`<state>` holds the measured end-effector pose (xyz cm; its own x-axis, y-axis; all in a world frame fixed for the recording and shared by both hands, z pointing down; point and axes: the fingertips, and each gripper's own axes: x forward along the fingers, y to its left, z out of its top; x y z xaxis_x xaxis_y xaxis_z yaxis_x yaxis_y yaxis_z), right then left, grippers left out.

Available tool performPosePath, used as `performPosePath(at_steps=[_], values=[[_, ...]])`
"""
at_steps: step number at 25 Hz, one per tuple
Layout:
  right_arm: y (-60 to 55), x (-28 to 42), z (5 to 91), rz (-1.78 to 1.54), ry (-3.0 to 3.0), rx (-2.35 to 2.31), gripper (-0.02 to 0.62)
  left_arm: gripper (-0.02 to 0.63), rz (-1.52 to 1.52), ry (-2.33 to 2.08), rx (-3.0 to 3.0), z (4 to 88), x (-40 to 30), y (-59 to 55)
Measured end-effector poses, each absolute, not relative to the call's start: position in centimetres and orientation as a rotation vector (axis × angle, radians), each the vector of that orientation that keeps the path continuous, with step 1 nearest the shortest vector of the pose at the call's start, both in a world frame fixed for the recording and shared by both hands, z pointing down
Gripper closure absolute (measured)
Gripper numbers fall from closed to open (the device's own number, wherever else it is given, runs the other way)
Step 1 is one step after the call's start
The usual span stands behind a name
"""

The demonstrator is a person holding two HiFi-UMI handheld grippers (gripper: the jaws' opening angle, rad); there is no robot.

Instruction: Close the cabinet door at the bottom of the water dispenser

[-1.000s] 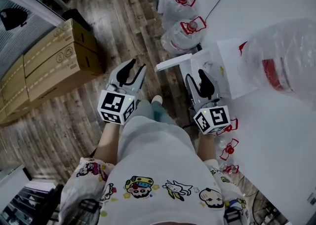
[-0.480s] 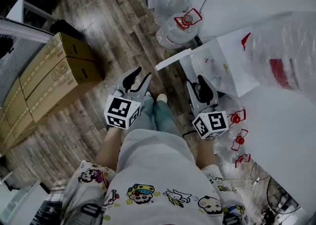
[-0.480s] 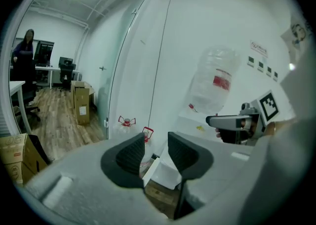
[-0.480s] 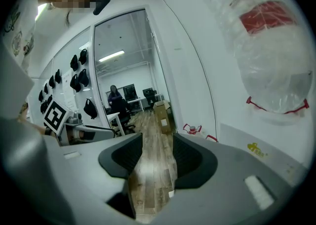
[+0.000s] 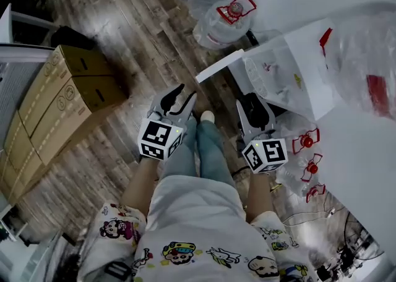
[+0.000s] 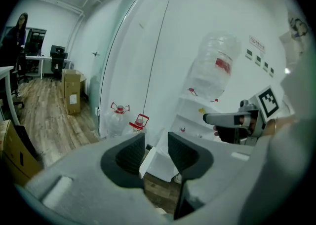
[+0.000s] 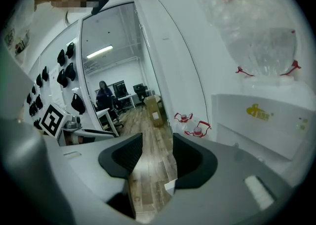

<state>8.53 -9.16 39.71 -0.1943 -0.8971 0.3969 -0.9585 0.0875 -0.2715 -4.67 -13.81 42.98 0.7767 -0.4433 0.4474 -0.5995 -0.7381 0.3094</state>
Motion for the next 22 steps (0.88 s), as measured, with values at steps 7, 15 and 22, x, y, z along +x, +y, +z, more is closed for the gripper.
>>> performPosePath(at_steps=[7,15,22], values=[[-8.9,9.3,45.3,0.781,-2.169,1.933,0.408,0.466,0.557,-0.731,2.496,50.8,-3.3,-13.6],[-8.0,9.2,52.1,0.866,-2.145,1.915,0.408,0.447,0.587,-0.698,2.448,58.7,-2.5,-13.1],[-7.4,9.9,57.4,0.896,-2.135,1.900,0.410,0.433,0.634,-0.684,2.418,65.4,-1.1,-12.6]])
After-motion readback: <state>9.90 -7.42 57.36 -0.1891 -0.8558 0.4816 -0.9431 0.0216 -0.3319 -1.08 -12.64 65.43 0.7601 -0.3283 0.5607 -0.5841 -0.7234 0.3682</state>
